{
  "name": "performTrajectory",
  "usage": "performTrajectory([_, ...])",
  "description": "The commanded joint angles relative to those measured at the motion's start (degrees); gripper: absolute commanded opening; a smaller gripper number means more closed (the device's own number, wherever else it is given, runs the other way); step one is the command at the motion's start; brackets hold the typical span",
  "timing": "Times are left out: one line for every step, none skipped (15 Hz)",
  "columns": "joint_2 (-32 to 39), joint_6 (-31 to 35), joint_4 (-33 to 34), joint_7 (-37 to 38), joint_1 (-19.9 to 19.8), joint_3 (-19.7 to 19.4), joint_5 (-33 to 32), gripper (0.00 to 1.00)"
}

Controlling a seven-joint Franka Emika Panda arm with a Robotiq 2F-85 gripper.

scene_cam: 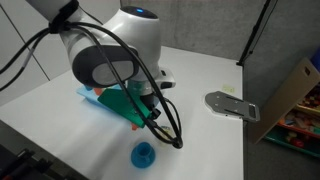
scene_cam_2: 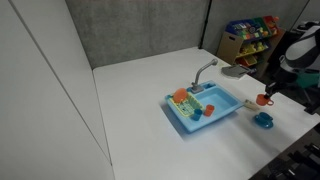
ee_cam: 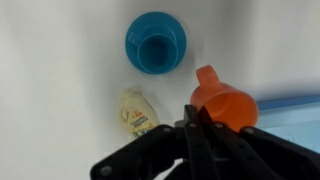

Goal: Put the orange mug on the right corner of the sink

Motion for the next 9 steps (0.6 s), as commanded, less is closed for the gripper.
performTrajectory([-4.60, 0.16, -2.85, -1.48, 1.79, 0.34, 1.90, 0.03])
performTrajectory([-5.26, 0.23, -3.18, -1.33, 2.48, 0.33, 2.02, 0.03])
performTrajectory([-5.85, 0.20, -3.46, -1.28, 3.16, 0.41, 2.36, 0.03])
performTrajectory([-6.38, -0.05, -3.60, -1.33, 3.87, 0.58, 2.77, 0.03])
performTrajectory([-6.89, -0.08, -3.79, -1.34, 4.54, 0.70, 3.28, 0.03])
performTrajectory([-7.33, -0.32, -3.82, -1.34, 5.17, 1.04, 4.24, 0.03])
performTrajectory([-7.81, -0.61, -3.95, -1.18, 5.90, 1.14, 4.78, 0.03])
performTrajectory([-8.09, -0.39, -4.00, -1.10, 6.55, 1.29, 5.38, 0.03])
performTrajectory([-8.17, -0.22, -3.76, -0.53, 7.34, 1.28, 5.79, 0.03])
